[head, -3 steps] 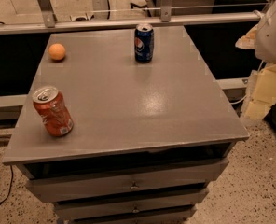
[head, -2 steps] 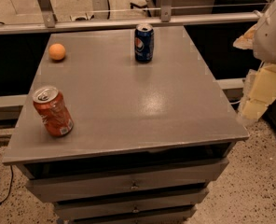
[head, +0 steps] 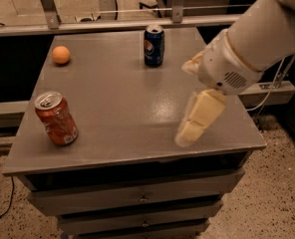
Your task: Knock coke can over
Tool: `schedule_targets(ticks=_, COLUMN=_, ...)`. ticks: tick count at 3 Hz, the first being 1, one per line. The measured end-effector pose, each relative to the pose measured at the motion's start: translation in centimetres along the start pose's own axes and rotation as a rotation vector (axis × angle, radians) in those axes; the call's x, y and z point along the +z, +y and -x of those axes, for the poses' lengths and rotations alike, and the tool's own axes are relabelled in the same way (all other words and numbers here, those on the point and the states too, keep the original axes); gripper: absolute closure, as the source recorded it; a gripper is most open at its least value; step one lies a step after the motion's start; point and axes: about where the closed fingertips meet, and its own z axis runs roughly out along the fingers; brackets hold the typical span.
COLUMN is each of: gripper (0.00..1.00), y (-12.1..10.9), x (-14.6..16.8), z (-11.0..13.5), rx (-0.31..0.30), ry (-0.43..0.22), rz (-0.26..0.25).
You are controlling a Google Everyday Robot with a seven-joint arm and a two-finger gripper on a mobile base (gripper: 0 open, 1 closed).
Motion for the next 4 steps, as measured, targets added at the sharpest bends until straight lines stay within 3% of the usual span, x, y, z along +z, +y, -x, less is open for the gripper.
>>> schedule_targets(ticks=1, gripper=0.0, y=2.6, x=4.9, z=7.3, rx=-0.023, ry=-0.216, rz=0.1)
schedule_targets(ticks=2, gripper=0.0, y=3.6, x=4.8, z=10.3, rx=-0.013, ry=-0.3, rz=0.128)
schedule_targets(ticks=3, gripper=0.0, y=3.6, x=4.8, z=10.3, rx=-0.013, ry=-0.3, rz=0.128)
schedule_targets(ticks=4, gripper=0.0, y=3.7, x=6.1, z=11.0, rx=-0.005, ry=-0.353, rz=0.136)
